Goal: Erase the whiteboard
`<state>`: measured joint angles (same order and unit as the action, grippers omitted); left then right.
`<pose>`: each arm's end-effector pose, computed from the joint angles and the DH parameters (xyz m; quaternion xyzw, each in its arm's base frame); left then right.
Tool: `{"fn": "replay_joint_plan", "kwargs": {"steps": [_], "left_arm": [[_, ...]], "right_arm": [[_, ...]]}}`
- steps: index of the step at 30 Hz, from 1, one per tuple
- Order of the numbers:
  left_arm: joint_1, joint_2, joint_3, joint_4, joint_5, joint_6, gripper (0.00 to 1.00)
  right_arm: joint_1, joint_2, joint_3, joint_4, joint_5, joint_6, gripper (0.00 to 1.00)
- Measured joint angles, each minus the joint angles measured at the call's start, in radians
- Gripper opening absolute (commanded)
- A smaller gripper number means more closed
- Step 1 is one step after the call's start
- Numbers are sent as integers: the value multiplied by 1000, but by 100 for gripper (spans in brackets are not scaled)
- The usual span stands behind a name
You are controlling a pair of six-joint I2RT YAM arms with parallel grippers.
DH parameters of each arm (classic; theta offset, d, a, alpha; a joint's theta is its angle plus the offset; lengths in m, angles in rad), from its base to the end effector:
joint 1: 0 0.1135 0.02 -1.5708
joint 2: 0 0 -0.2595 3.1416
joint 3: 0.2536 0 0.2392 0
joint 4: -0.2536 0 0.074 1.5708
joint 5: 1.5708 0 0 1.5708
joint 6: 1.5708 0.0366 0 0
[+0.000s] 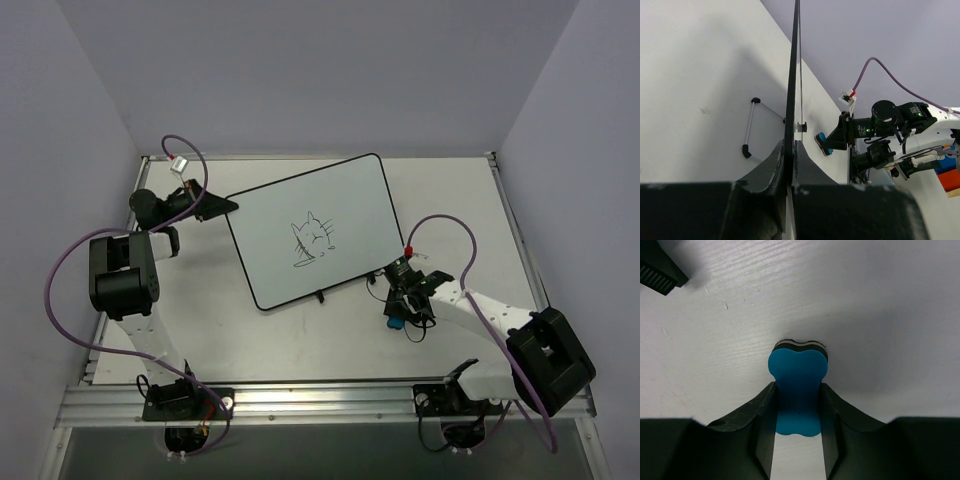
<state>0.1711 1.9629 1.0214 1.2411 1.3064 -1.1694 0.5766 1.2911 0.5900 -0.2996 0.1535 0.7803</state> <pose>0.3842 0.0305 0.2261 0.0904 0.6732 -0.6227 0.3884 0.1904 0.1171 0.1667 0.1187 0.9497 0.1187 0.2645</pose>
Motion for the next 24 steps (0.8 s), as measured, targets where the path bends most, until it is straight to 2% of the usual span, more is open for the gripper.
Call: {"fn": "replay_joint_plan", "kwargs": {"steps": [1,2,5,11,17,20,24], "left_arm": [[0,0,0,0,0,0,2],[0,0,0,0,0,0,2],[0,0,0,0,0,2,2],[0,-1,0,-2,0,6,2],[0,-1,-6,-2,-7,8,2],[0,-1,-6,-2,-8,10,2],[0,-1,-6,-2,-8,11,2]], "right_arm": [[0,0,0,2,0,0,23],[0,0,0,6,0,0,12],[3,0,0,8,3,0,7],[122,-8,110,-22,85,-39,1],[177,-38,261,197,146,-238,0],[179,16,306,318,154,-327,0],[207,214,421,434,164,-419,0]]}}
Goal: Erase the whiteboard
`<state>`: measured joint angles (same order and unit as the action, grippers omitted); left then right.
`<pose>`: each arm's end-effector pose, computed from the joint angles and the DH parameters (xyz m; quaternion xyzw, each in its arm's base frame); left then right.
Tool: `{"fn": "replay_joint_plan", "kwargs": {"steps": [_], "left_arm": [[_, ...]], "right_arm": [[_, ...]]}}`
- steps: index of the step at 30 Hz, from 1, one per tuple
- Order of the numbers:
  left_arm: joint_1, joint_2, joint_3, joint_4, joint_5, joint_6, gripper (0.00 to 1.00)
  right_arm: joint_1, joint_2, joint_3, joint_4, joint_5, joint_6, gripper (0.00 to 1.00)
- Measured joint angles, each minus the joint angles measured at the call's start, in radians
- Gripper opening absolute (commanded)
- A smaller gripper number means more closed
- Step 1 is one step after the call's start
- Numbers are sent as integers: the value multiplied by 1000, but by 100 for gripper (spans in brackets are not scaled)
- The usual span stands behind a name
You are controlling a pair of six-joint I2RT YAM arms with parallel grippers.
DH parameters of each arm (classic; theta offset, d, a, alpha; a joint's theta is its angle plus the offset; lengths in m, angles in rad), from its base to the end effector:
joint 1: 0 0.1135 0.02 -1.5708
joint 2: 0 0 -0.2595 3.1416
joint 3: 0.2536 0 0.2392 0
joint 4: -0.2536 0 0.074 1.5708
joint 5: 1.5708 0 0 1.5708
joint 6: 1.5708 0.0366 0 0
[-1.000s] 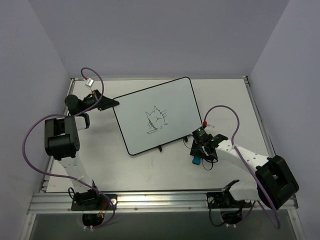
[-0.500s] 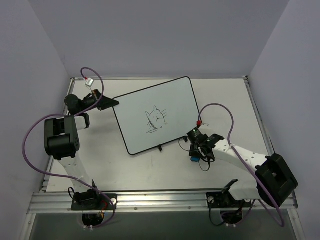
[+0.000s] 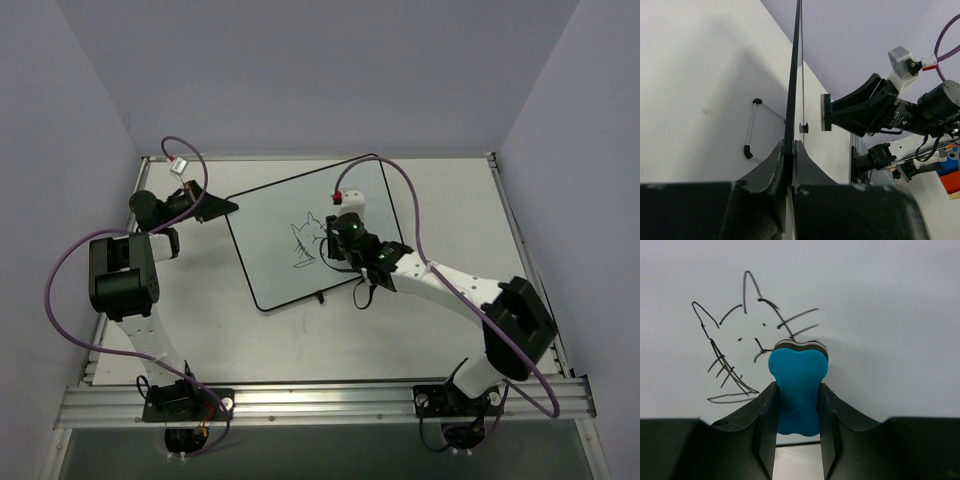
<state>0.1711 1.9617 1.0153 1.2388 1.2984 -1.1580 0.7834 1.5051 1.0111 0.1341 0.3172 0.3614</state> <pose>0.3836 0.0305 0.2248 0.0889 0.6733 -0.6204 0.3922 0.2469 0.2298 0.2772 -0.0821 0.8127 0.1952 0.5428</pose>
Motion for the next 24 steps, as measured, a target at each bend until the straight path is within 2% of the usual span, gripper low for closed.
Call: {"fn": "replay_joint_plan", "kwargs": {"steps": [7,15,24], "left_arm": [[1,0,-3,-1,-3,-2,2],[1,-3,-5,-1,-3,-3,2],[1,-4,-5,-3,-15,-3,2]], "right_arm": [[91,248,138,68,11,-103,0],[153,327,235,122,17,-159,0],[103,335,261,116,-67,-169,0]]}}
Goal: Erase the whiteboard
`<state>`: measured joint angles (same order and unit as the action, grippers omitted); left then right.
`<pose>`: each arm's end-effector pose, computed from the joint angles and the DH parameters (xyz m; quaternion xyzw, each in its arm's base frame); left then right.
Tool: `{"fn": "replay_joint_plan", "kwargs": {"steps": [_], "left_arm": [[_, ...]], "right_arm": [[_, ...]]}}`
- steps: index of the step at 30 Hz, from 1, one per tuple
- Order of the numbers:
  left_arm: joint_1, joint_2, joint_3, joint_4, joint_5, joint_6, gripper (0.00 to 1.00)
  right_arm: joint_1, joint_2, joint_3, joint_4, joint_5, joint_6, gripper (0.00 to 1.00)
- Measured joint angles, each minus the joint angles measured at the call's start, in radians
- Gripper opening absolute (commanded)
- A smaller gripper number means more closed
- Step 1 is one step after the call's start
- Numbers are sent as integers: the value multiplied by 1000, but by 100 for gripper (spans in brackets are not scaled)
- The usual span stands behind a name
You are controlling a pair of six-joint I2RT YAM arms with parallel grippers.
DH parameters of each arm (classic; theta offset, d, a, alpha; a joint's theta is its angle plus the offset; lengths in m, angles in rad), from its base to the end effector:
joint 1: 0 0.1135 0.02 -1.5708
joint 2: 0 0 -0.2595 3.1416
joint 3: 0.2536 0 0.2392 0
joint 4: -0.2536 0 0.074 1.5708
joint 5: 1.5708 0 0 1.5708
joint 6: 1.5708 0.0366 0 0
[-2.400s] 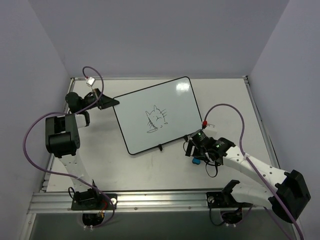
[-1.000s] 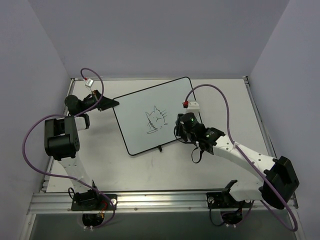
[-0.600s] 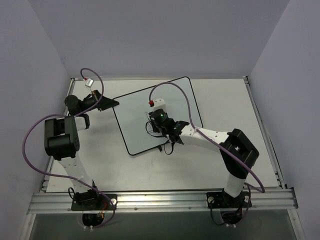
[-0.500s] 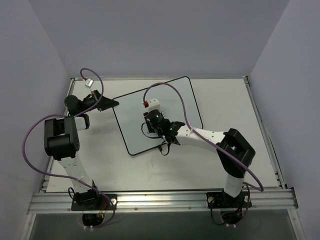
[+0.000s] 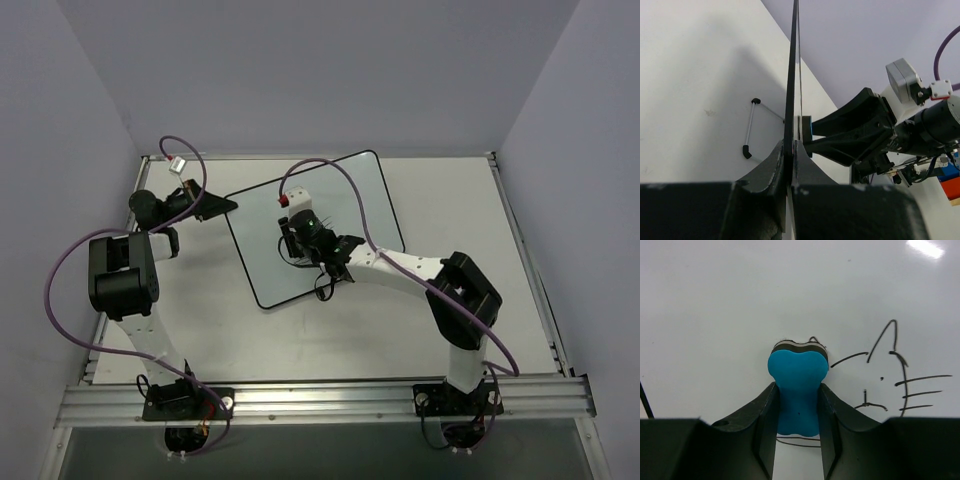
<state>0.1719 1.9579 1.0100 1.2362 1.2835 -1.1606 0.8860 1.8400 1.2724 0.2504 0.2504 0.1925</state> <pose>0.3830 0.0309 0.2247 0.0810 0.6732 -0.6198 0.3952 0.2730 0.3200 0.2556 -0.2042 0.7806 0.2120 0.5513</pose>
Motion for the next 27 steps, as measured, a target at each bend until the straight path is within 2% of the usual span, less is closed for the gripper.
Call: {"fn": "replay_joint_plan", "kwargs": {"steps": [9,18,22,27], "left_arm": [[0,0,0,-6,-14,1,2],[-2,0,0,-6,-14,1,2],[-2,0,0,-5,-11,2,2],[-2,-3,0,-5,-9,2,2]], "right_arm": [[-140,-6,41,-11,-15,0,0],[-194,-11,55,-37,32,5,0],[-193,-51,-27,39,22,-7,0],[-125,-106,-198,153,39,-32,0]]}}
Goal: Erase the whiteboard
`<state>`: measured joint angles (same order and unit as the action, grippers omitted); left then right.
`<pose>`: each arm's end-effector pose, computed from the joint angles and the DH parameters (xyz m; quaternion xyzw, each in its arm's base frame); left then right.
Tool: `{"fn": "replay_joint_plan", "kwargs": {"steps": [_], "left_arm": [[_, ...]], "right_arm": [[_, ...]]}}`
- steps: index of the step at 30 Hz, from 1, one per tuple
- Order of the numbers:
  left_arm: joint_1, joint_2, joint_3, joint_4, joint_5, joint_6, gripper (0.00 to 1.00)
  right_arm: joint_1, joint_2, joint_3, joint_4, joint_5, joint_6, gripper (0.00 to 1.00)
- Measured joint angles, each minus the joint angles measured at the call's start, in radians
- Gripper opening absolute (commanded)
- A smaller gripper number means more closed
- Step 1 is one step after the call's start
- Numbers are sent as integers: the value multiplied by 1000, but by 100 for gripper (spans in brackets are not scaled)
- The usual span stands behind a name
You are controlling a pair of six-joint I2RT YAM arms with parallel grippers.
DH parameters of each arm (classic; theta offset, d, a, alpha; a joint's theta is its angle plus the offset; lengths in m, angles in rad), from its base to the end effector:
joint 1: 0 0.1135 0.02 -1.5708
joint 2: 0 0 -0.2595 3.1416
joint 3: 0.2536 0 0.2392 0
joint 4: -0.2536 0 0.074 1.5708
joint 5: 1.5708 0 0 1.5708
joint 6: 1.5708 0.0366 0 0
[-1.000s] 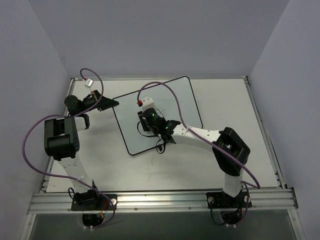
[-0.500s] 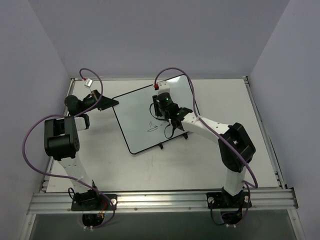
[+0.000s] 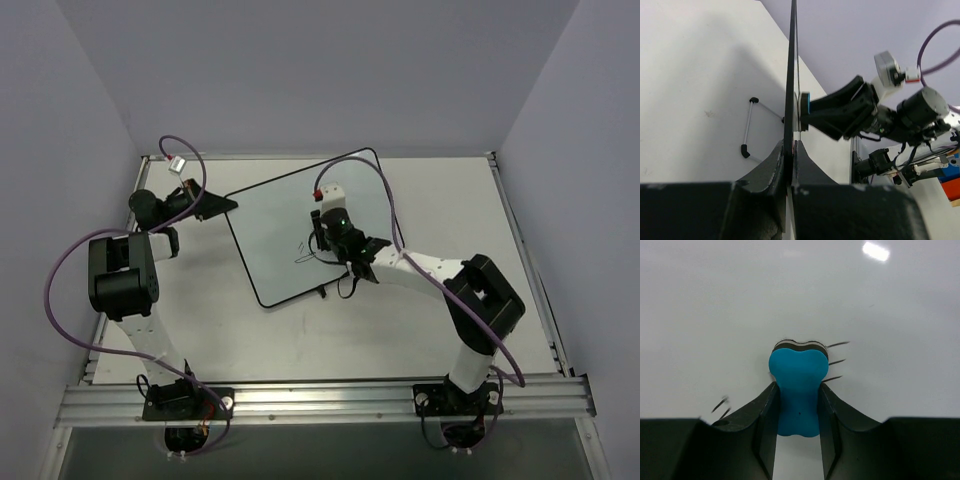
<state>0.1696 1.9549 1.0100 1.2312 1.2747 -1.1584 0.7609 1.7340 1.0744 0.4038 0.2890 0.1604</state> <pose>0.3832 0.0301 0.2255 0.0786 0.6728 -0.6191 0.3973 0.2878 0.2596 0.2475 -0.1476 0.7743 0.1667 0.5924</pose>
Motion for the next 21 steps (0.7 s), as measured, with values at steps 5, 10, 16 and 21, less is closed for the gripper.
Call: {"fn": "replay_joint_plan", "kwargs": {"steps": [5,10,16,21], "left_arm": [[0,-1,0,0,2,1,2],[-3,-4,0,4,3,2,2],[-7,-12,0,8,5,5,2],[-8,-12,0,7,4,4,2]], "right_arm": [[121,-7,-107,101,2,-3,0],[216,-2,-167,144,-12,-5,0],[210,4,-182,180,-13,-6,0],[119,-34,-213,222,-13,-12,0]]}}
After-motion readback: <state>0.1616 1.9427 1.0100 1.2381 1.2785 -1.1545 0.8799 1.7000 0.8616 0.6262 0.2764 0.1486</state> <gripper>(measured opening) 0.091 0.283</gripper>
